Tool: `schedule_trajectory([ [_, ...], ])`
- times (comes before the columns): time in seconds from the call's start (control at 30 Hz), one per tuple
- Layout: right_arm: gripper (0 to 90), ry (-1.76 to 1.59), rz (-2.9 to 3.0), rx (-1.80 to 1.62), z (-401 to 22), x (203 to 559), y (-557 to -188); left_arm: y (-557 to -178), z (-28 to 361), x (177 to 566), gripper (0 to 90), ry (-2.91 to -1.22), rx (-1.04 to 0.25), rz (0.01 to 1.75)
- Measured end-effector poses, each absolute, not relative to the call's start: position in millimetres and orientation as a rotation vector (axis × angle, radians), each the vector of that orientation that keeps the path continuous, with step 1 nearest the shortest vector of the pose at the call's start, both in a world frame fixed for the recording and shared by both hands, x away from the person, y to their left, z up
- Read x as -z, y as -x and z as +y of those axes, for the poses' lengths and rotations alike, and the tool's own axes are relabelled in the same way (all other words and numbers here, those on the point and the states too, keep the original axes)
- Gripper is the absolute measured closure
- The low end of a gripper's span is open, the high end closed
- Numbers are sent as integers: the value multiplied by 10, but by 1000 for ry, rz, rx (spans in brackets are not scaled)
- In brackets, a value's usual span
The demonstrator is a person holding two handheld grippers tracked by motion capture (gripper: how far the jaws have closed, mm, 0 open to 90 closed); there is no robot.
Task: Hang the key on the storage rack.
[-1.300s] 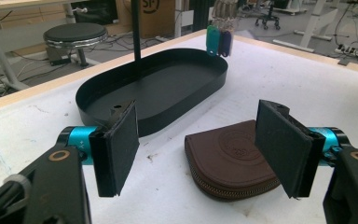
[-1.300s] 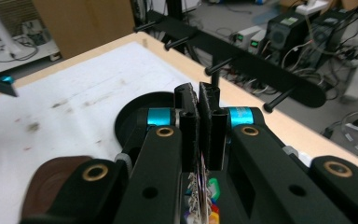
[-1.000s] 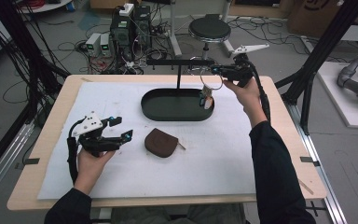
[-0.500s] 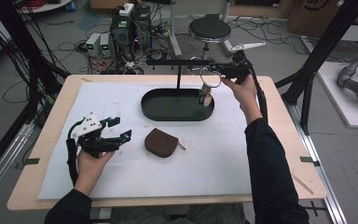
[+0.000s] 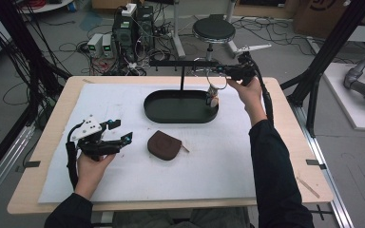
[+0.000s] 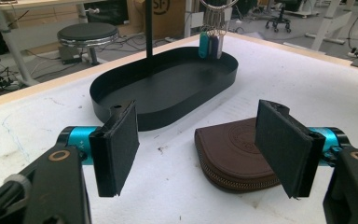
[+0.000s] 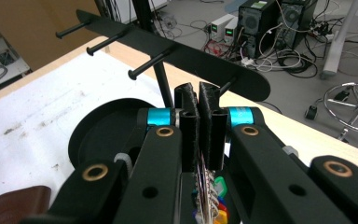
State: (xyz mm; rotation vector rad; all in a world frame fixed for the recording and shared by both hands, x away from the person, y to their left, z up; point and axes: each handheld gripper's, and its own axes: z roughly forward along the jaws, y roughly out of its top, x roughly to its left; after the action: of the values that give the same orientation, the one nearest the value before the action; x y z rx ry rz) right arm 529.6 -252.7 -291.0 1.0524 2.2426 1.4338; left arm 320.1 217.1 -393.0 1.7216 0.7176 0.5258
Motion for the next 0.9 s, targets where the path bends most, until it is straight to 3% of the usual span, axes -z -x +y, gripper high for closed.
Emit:
schedule_trajectory([
  [0.9, 879, -1071, 2235, -1411, -2496, 2975, -5334, -3175, 2198, 3932, 306, -1717, -533, 721],
])
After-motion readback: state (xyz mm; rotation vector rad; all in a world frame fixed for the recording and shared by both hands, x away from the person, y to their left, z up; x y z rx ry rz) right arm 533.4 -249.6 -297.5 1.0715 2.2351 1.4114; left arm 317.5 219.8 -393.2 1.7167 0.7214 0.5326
